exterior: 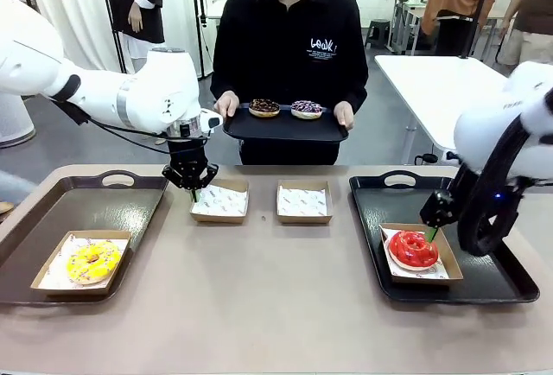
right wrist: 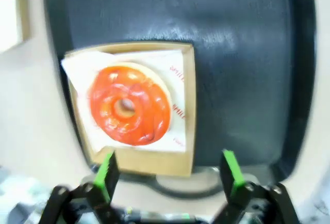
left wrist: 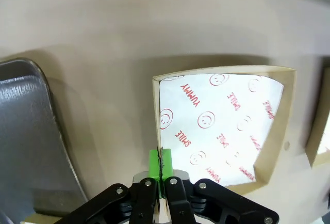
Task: Individually package the donuts and arrange them on the tray.
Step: Place the picked Paper togo box on the Handle tray while simultaneously picking up another Paper togo box from the table with the other hand.
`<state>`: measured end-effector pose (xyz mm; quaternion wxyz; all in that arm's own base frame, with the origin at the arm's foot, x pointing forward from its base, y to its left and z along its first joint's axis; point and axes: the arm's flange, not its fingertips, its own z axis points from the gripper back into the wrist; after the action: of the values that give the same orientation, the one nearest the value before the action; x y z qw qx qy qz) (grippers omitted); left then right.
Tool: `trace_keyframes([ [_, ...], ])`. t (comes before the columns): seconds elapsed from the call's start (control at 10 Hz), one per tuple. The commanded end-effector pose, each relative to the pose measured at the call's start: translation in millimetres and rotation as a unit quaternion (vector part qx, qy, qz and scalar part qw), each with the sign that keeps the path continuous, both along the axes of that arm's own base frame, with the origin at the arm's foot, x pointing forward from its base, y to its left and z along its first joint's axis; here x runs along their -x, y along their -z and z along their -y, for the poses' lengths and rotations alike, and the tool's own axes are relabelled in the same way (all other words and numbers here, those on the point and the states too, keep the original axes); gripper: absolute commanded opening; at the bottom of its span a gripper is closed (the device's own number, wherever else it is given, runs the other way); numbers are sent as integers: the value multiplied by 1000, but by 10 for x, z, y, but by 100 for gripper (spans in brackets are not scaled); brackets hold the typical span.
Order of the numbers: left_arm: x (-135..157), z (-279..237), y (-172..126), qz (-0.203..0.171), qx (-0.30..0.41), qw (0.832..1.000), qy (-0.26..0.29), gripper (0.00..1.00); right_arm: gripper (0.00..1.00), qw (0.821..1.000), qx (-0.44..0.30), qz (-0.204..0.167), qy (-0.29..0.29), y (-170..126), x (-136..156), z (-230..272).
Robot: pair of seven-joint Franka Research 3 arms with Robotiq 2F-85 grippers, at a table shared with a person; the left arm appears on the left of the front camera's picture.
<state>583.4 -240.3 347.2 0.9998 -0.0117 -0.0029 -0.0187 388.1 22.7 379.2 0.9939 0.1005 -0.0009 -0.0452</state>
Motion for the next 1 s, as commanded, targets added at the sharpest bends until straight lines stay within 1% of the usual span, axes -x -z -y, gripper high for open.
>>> trace_keyframes([
  [0.0, 135, 15, -390, -4, 13, 999, 31, 0, 100, 991, -129, 21, 2, -396, 176, 547],
  [0.1, 206, 67, -554, 8, 17, 999, 43, 0, 100, 981, -190, 37, 17, -551, 169, 854],
  [0.2, 276, 142, -706, 15, 21, 998, 58, 0, 100, 965, -256, 45, 34, -648, 136, 1180],
  [0.3, 311, 206, -825, 19, 20, 997, 67, 0, 100, 947, -317, 41, 33, -660, 111, 1458],
  [0.5, 362, 325, -1120, 31, 21, 997, 72, 0, 100, 915, -398, 48, 42, -539, 164, 1935],
  [0.6, 383, 380, -1294, 43, 18, 996, 75, 0, 100, 900, -432, 54, 32, -427, 227, 2135],
  [0.7, 381, 419, -1428, 49, 15, 996, 74, 0, 100, 893, -445, 74, 7, -293, 282, 2282],
  [0.9, 356, 496, -1617, 59, 14, 996, 68, 0, 100, 878, -469, 98, 1, -54, 345, 2495],
])
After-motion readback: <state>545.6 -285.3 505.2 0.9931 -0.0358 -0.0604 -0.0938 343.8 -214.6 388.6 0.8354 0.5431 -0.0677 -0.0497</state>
